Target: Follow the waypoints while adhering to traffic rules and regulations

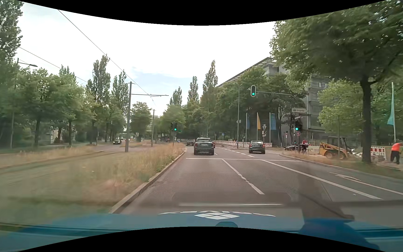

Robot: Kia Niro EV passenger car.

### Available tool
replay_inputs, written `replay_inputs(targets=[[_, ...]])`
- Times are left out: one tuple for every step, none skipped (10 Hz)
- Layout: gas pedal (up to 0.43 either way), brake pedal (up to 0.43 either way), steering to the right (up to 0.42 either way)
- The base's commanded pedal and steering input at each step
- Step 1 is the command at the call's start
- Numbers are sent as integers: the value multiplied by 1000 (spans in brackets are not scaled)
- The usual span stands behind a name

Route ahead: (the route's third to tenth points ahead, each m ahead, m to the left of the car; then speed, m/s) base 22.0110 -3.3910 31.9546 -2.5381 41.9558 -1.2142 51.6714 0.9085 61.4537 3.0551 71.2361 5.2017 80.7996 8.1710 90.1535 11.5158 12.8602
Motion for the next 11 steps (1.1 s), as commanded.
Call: replay_inputs(targets=[[197,0,-17],[197,0,-17],[197,0,-16],[197,0,-16],[197,0,-16],[197,0,-16],[197,0,-16],[189,0,-15],[177,0,-15],[177,0,-15],[169,0,-15]])
